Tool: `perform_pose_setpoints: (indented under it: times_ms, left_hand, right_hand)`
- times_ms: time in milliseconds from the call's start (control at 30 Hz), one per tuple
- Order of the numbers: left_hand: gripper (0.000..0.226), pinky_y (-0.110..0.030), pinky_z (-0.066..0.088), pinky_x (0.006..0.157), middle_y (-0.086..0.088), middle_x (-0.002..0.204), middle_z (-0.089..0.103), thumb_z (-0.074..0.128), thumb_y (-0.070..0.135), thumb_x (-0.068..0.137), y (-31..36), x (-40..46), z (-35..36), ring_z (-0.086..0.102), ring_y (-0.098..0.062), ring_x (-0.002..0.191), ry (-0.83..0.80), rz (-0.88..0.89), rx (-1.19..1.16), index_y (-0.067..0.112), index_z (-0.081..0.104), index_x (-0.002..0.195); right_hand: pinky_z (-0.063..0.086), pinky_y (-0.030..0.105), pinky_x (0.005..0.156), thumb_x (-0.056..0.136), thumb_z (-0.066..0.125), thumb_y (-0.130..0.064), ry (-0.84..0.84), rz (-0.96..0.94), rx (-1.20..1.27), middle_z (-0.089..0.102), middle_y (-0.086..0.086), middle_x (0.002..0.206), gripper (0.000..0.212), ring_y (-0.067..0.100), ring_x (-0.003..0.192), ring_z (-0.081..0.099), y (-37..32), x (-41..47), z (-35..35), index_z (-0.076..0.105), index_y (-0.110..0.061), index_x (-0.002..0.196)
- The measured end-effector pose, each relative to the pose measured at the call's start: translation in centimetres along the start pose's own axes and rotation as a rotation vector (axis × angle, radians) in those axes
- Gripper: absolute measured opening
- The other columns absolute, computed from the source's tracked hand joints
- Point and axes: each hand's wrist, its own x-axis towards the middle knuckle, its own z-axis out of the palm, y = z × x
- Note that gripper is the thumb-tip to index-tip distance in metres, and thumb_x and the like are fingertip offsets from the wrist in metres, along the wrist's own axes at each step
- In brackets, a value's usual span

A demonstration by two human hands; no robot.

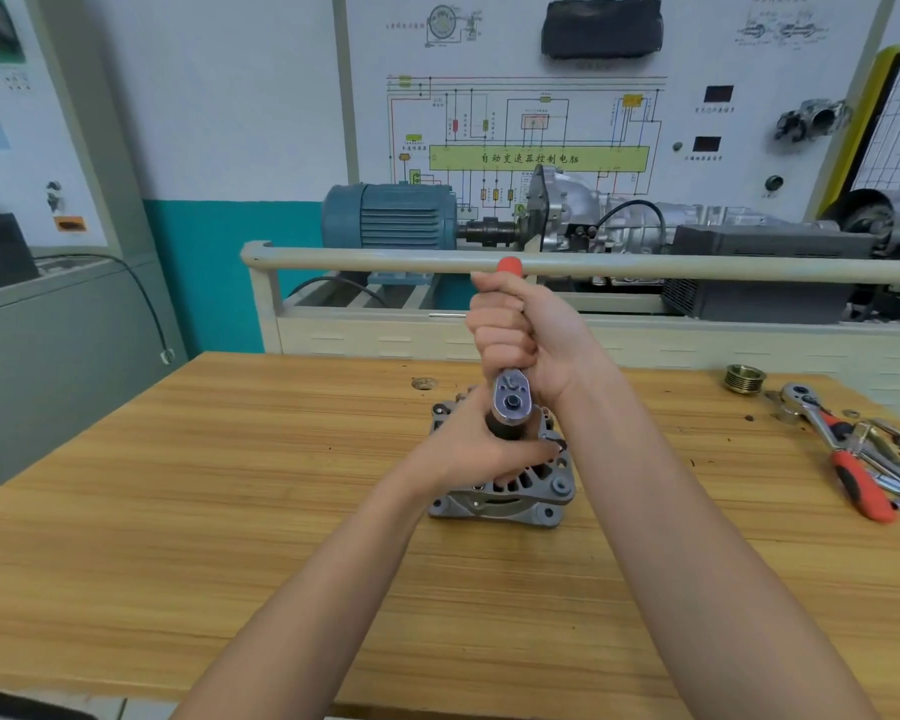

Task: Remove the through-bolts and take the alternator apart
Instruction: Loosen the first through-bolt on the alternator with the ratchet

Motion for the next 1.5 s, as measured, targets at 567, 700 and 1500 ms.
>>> perform_pose_setpoints:
  times_ms: [567,700,1500]
  left_hand:
    - [0.041,-0.018,0.026,0.04,0.007,0.041,0.037,0.06,-0.006,0.079,-0.1,0.6,1.0,0.03,-0.008,0.037,0.296,-0.043,-0.28,0.016,0.039,0.052]
    - [0.041,-0.014,0.03,0.042,0.01,0.041,0.04,0.063,-0.005,0.08,-0.1,0.4,0.2,0.034,-0.005,0.038,0.117,-0.042,-0.156,0.015,0.04,0.052]
    - [0.043,-0.019,0.027,0.043,0.01,0.039,0.036,0.059,-0.01,0.08,0.3,0.9,1.0,0.03,-0.006,0.037,0.326,-0.066,-0.191,0.013,0.036,0.052]
  right_hand:
    - [0.011,0.015,0.024,0.097,0.044,-0.019,0.197,-0.317,0.23,0.018,-0.008,0.035,0.051,0.005,0.023,0.015,0.5,0.2,0.0,0.029,-0.019,0.049]
    - [0.011,0.017,0.025,0.097,0.043,-0.017,0.22,-0.338,0.187,0.018,-0.008,0.035,0.052,0.005,0.025,0.014,0.3,-0.4,-0.2,0.028,-0.02,0.047]
    - [0.013,0.016,0.024,0.098,0.043,-0.017,0.215,-0.342,0.175,0.019,-0.008,0.034,0.048,0.005,0.024,0.015,0.3,0.0,0.0,0.027,-0.02,0.052]
